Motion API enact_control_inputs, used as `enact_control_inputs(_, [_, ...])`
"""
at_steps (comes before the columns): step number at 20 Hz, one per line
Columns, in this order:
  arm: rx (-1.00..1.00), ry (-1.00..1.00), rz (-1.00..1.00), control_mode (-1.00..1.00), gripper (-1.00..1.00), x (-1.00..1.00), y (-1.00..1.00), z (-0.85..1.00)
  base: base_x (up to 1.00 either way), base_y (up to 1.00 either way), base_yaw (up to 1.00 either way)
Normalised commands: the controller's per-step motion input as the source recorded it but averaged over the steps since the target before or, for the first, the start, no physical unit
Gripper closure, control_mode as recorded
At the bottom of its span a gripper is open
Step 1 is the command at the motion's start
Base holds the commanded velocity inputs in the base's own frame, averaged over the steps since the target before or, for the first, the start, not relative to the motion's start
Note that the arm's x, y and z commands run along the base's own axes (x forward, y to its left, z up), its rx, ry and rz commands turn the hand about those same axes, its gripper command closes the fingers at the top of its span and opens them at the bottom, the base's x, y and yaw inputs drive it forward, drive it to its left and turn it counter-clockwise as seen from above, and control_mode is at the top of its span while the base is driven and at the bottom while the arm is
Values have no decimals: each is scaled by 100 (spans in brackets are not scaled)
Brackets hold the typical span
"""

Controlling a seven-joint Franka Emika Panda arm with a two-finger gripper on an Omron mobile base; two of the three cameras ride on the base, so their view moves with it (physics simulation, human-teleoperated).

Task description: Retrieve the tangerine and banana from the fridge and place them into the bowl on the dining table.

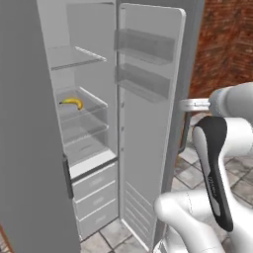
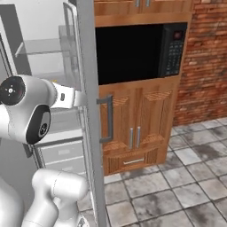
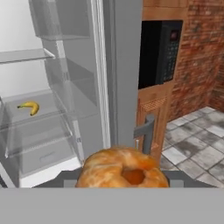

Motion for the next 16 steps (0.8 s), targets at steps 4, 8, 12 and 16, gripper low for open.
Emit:
enact_control_inputs(4, [0,0,0,100,100,0,0,0,-92,74,-45])
enact_control_inputs(8, [0,0,0,100,100,0,0,0,-90,58,-49])
enact_control_inputs(12, [0,0,0,100,100,0,0,0,-88,34,-54])
enact_control_inputs(16, [0,0,0,100,100,0,0,0,-75,26,-57])
